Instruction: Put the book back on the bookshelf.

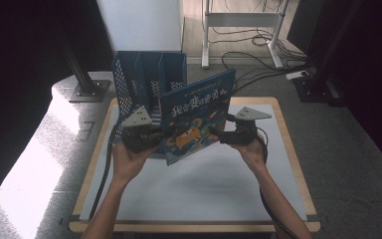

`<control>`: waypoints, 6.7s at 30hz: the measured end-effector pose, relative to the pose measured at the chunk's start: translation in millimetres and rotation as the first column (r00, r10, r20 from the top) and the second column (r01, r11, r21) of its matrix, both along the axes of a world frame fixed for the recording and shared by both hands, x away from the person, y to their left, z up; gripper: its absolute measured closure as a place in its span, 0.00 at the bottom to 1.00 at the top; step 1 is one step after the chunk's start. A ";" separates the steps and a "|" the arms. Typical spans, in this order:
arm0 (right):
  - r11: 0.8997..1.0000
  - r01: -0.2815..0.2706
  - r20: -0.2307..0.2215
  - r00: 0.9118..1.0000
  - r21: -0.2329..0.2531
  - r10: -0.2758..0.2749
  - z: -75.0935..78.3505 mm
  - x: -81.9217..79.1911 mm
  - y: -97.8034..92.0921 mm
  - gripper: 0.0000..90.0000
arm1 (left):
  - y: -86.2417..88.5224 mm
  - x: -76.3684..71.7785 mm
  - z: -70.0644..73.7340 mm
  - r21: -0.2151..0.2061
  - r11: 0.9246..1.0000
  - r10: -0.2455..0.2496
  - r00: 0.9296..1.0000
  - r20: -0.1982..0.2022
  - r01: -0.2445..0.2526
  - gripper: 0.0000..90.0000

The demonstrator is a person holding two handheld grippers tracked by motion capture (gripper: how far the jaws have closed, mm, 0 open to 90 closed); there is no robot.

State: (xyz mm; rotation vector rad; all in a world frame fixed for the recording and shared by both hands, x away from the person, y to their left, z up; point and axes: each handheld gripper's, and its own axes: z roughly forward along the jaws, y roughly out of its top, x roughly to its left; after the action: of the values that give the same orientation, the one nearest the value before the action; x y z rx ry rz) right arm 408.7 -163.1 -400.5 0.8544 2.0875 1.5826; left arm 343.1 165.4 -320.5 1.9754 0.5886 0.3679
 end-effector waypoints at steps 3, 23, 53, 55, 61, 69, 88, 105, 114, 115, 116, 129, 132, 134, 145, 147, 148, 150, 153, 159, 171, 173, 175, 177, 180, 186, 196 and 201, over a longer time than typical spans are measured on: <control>1.000 -0.012 -0.004 1.000 0.003 0.012 1.2 4.8 10.7 0.22 | 8.5 0.2 3.1 0.005 1.000 0.011 1.000 0.005 -0.011 0.93; 0.997 -0.073 -0.012 0.997 0.031 0.074 9.4 30.3 71.2 0.21 | 60.6 -4.4 2.6 -0.012 0.996 0.093 0.995 0.040 -0.092 0.92; 0.990 -0.125 0.054 0.991 0.063 0.122 5.4 32.6 109.9 0.45 | 95.8 -22.0 -7.8 -0.016 0.970 0.243 0.967 0.081 -0.242 0.93; 0.985 -0.163 0.045 0.986 0.062 0.160 5.4 31.9 112.4 0.54 | 95.8 -21.0 -8.1 -0.022 0.969 0.245 0.966 0.077 -0.244 0.93; 0.979 -0.203 0.022 0.979 -0.011 0.203 5.3 27.6 133.8 0.62 | 91.3 -17.0 -11.9 -0.036 0.967 0.254 0.964 0.082 -0.252 0.93; 0.976 -0.214 0.000 0.977 -0.041 0.215 -4.4 27.8 147.1 0.64 | 88.1 -5.3 -14.7 -0.067 0.963 0.267 0.961 0.065 -0.263 0.93; 0.990 -0.141 -0.037 0.989 0.026 0.142 -2.2 40.8 111.4 0.62 | 91.5 3.0 -19.6 -0.115 0.941 0.323 0.946 0.022 -0.319 0.92; 0.986 -0.163 -0.058 0.985 0.013 0.164 -11.7 38.6 110.8 0.63 | 89.5 0.0 -17.4 -0.133 0.929 0.349 0.937 -0.004 -0.346 0.93; 0.986 -0.168 -0.063 0.984 0.019 0.168 -14.0 38.1 109.5 0.64 | 91.3 -4.3 -16.0 -0.136 0.917 0.380 0.925 0.008 -0.375 0.93; 0.985 -0.174 -0.067 0.982 0.018 0.175 -14.1 37.5 110.2 0.64 | 90.2 -4.2 -15.6 -0.133 0.918 0.378 0.926 0.011 -0.374 0.93; 0.984 -0.178 -0.066 0.982 0.018 0.179 -14.3 36.9 111.4 0.64 | 88.9 -3.8 -15.3 -0.130 0.919 0.377 0.926 0.014 -0.372 0.93; 0.941 -0.338 -0.090 0.937 0.007 0.337 -22.6 10.7 154.3 0.83 | 80.0 3.4 -2.8 -0.049 0.929 0.368 0.930 -0.018 -0.368 0.92; 0.922 -0.388 -0.086 0.918 0.007 0.387 -26.2 0.9 169.6 0.89 | 78.3 4.5 -0.1 -0.032 0.926 0.376 0.926 -0.033 -0.377 0.92; 0.914 -0.406 -0.083 0.910 0.011 0.406 -28.1 -4.9 179.1 0.92 | 77.5 4.5 0.8 -0.025 0.924 0.380 0.924 -0.037 -0.381 0.92; 0.876 -0.482 -0.073 0.874 0.000 0.481 -29.1 -27.7 221.4 0.96 | 80.8 5.1 -0.5 -0.045 0.914 0.399 0.915 -0.065 -0.402 0.92; 0.877 -0.481 -0.062 0.875 -0.009 0.479 -28.5 -28.5 226.6 0.96 | 80.8 5.0 -0.8 -0.050 0.913 0.401 0.914 -0.065 -0.404 0.92; 0.880 -0.475 -0.056 0.879 -0.020 0.473 -28.1 -28.4 229.8 0.96 | 80.5 4.9 -0.8 -0.052 0.913 0.401 0.914 -0.065 -0.405 0.92; 0.890 -0.455 -0.046 0.890 -0.034 0.453 -27.9 -27.2 234.6 0.98 | 80.1 5.0 -0.7 -0.055 0.910 0.406 0.911 -0.066 -0.410 0.92; 0.890 -0.456 -0.046 0.890 -0.027 0.454 -28.2 -25.5 234.5 0.98 | 81.0 6.6 -1.8 -0.084 0.906 0.408 0.909 -0.079 -0.414 0.92; 0.919 -0.381 0.016 0.923 -0.103 0.385 -26.7 -32.7 236.9 0.99 | 75.8 7.5 -4.0 -0.107 0.883 0.452 0.889 -0.071 -0.457 0.93; 0.933 -0.347 -0.003 0.937 -0.092 0.348 -31.0 -17.2 222.4 0.99 | 58.7 17.8 -7.9 -0.109 0.870 0.475 0.876 -0.077 -0.481 0.93; 0.936 -0.340 -0.001 0.940 -0.091 0.341 -30.7 -15.2 219.7 0.99 | 56.1 20.7 -7.7 -0.117 0.867 0.479 0.874 -0.080 -0.485 0.93; 0.939 -0.331 0.002 0.943 -0.090 0.333 -30.3 -13.0 216.8 0.99 | 53.2 23.1 -7.7 -0.121 0.863 0.484 0.872 -0.078 -0.490 0.93; 0.942 -0.321 0.005 0.946 -0.093 0.323 -30.2 -10.6 214.0 0.99 | 50.2 25.7 -7.9 -0.122 0.861 0.488 0.870 -0.075 -0.494 0.93; 0.945 -0.313 0.008 0.949 -0.091 0.315 -30.6 -6.1 209.7 0.99 | 45.9 30.5 -8.2 -0.123 0.858 0.493 0.867 -0.077 -0.499 0.93; 0.950 -0.302 0.008 0.953 -0.082 0.303 -31.7 3.9 200.1 0.99 | 34.3 39.5 -8.5 -0.121 0.855 0.500 0.864 -0.065 -0.504 0.93; 0.959 -0.273 0.002 0.962 -0.073 0.274 -32.7 17.9 189.0 0.99 | 16.2 51.3 -9.7 -0.108 0.847 0.521 0.853 -0.031 -0.521 0.93; 0.964 -0.255 0.001 0.967 -0.076 0.256 -33.4 22.2 185.7 0.99 | 13.2 56.6 -12.1 -0.119 0.840 0.528 0.848 -0.037 -0.529 0.93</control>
State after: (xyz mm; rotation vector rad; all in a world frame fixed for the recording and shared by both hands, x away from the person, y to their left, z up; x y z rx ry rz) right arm 430.8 22.5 -434.0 0.5671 2.3098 1.6151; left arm 399.7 178.6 -332.6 1.6661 1.1389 0.6503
